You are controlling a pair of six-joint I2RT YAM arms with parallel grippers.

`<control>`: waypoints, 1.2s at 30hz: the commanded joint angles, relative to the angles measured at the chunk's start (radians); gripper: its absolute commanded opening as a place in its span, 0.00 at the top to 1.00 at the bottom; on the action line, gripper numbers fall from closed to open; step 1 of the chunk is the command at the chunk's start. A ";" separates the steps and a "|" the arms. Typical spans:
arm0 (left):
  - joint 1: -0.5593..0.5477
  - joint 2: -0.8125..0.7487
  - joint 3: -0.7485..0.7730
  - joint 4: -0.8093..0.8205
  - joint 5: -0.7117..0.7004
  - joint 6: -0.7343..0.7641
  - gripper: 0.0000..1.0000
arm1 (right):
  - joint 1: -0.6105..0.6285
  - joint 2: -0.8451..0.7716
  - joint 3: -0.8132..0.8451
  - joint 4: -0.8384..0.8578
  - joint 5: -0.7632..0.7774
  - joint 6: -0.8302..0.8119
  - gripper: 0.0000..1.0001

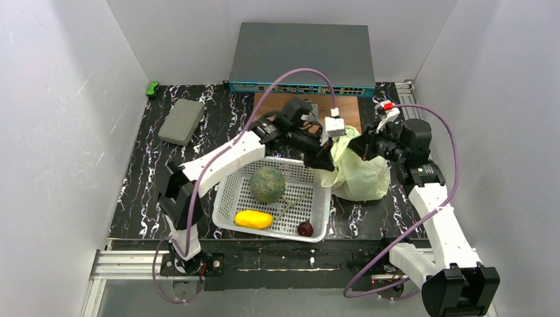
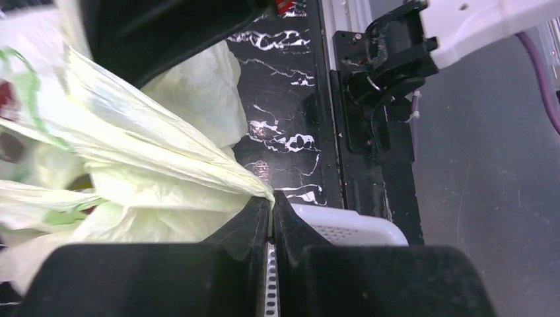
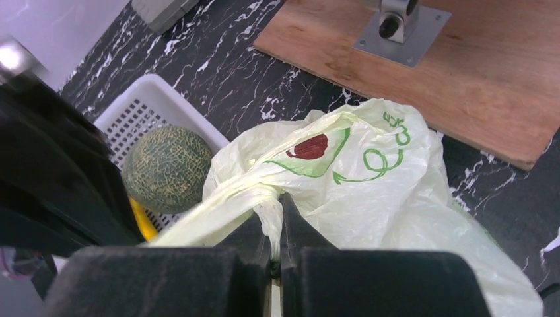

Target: Place the fake fruits into the plastic bag and tie a complex knot

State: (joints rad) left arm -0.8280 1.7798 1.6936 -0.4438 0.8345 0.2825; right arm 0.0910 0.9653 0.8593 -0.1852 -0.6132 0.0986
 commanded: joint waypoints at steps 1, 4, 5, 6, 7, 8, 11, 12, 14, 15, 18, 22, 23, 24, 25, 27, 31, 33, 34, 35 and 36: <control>-0.050 0.075 -0.039 0.075 -0.101 -0.194 1.00 | 0.002 -0.027 -0.009 0.091 0.155 0.204 0.99; -0.070 0.139 -0.032 0.114 -0.281 -0.236 1.00 | 0.010 -0.043 -0.013 0.095 0.170 0.264 0.99; -0.069 0.149 -0.049 0.159 -0.340 -0.267 1.00 | 0.011 -0.051 -0.016 0.093 0.174 0.281 0.99; -0.064 0.155 -0.070 0.218 -0.414 -0.316 1.00 | 0.012 -0.058 -0.021 0.090 0.175 0.297 0.99; -0.056 0.160 -0.085 0.262 -0.465 -0.340 1.00 | 0.011 -0.069 -0.025 0.079 0.176 0.311 0.99; -0.048 0.168 -0.091 0.302 -0.509 -0.360 1.00 | 0.012 -0.083 -0.032 0.070 0.176 0.327 0.99; -0.011 0.196 -0.092 0.415 -0.554 -0.420 0.98 | 0.012 -0.130 -0.067 0.056 0.158 0.384 0.99; 0.001 0.203 -0.093 0.460 -0.540 -0.444 0.97 | 0.012 -0.144 -0.081 0.056 0.152 0.406 0.99; 0.013 0.212 -0.102 0.556 -0.482 -0.478 0.97 | 0.013 -0.159 -0.098 0.059 0.136 0.452 0.99; 0.016 0.213 -0.111 0.601 -0.427 -0.489 0.98 | 0.014 -0.162 -0.101 0.059 0.127 0.467 0.99; 0.016 0.201 -0.152 0.721 -0.320 -0.536 1.00 | 0.019 -0.160 -0.091 0.061 0.115 0.507 0.99; 0.024 0.180 -0.204 0.818 -0.162 -0.643 1.00 | 0.019 -0.155 -0.084 0.060 0.109 0.477 0.99; 0.025 0.178 -0.215 0.827 -0.141 -0.670 1.00 | 0.019 -0.159 -0.085 0.050 0.093 0.456 0.95; 0.026 0.174 -0.223 0.826 -0.137 -0.693 1.00 | 0.017 -0.165 -0.077 0.026 0.077 0.419 0.88; 0.027 0.171 -0.227 0.820 -0.138 -0.716 1.00 | 0.017 -0.174 -0.062 -0.011 0.056 0.371 0.80; 0.030 0.165 -0.240 0.815 -0.131 -0.742 1.00 | 0.009 -0.197 -0.014 -0.102 0.025 0.261 0.56; 0.029 0.156 -0.258 0.812 -0.128 -0.748 1.00 | -0.021 -0.209 0.147 -0.280 0.024 0.073 0.17; 0.030 0.156 -0.263 0.818 -0.124 -0.747 1.00 | -0.037 -0.172 0.237 -0.352 0.034 0.000 0.12; 0.030 0.155 -0.265 0.820 -0.124 -0.747 1.00 | -0.049 -0.146 0.277 -0.377 0.043 -0.027 0.12; 0.030 0.156 -0.266 0.824 -0.126 -0.749 1.00 | -0.066 -0.119 0.304 -0.390 0.053 -0.050 0.15; 0.029 0.159 -0.265 0.826 -0.125 -0.751 1.00 | -0.078 -0.093 0.324 -0.391 0.059 -0.073 0.17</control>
State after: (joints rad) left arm -0.8017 1.9881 1.4414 0.3439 0.6788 -0.4515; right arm 0.0544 0.8066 1.0641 -0.4797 -0.5594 0.2024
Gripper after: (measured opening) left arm 0.015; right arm 0.858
